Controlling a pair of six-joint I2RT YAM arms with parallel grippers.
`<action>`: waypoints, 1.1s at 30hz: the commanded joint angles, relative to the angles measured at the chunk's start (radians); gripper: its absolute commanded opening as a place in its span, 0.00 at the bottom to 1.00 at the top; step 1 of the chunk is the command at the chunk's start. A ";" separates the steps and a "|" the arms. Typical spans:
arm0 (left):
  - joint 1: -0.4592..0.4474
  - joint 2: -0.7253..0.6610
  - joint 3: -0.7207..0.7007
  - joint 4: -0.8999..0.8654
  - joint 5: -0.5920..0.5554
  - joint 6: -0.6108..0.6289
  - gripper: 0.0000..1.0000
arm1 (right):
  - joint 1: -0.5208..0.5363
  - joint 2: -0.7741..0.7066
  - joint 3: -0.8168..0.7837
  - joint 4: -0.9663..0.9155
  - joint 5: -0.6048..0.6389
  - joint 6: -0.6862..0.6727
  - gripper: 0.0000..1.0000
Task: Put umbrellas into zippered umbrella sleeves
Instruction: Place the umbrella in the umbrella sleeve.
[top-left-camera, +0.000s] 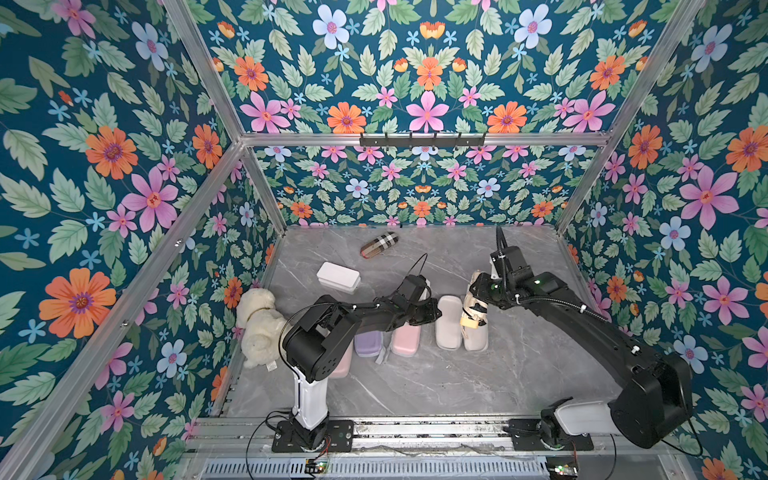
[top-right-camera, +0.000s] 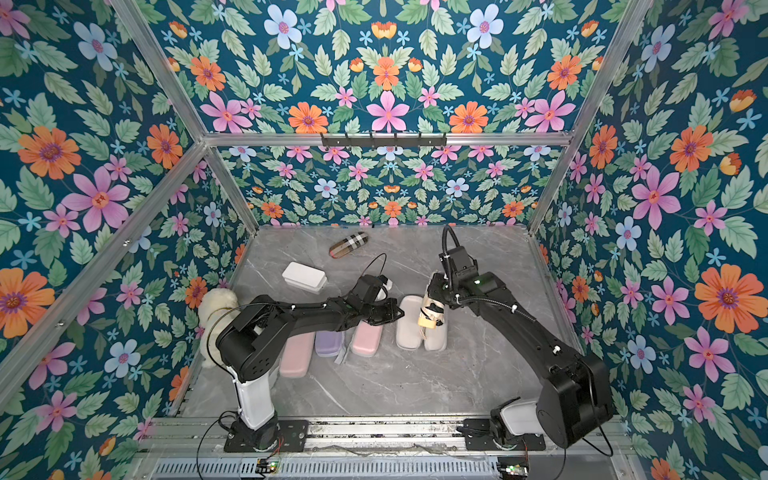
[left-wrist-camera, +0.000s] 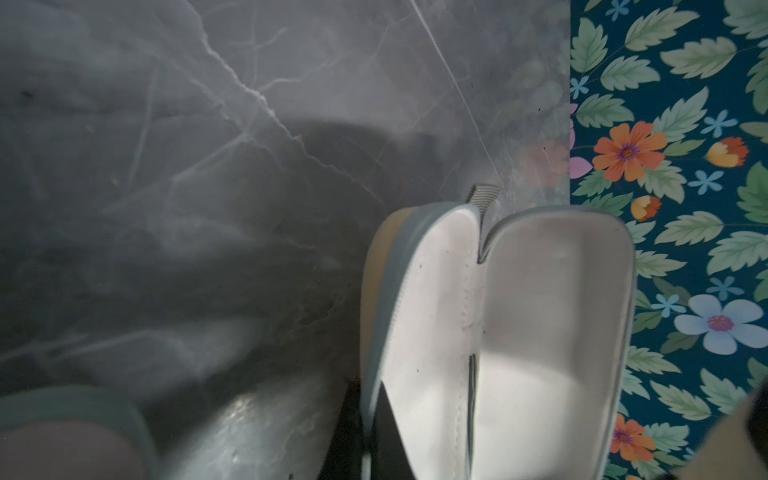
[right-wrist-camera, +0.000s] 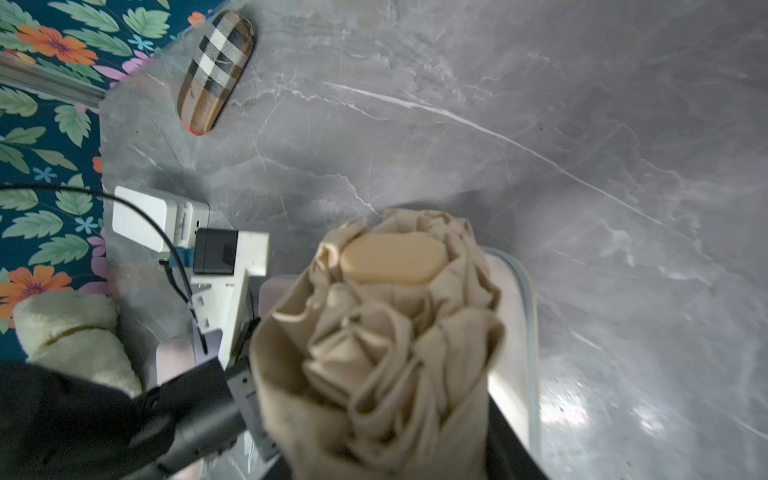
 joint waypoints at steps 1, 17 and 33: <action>-0.011 -0.007 -0.029 0.072 -0.033 -0.081 0.00 | 0.028 0.035 -0.010 0.287 0.086 0.069 0.29; -0.024 -0.012 -0.089 0.171 -0.082 -0.188 0.00 | 0.132 0.138 -0.149 0.167 -0.035 -0.036 0.21; -0.029 -0.039 -0.140 0.242 -0.097 -0.206 0.00 | 0.137 0.368 -0.033 0.058 -0.144 0.003 0.57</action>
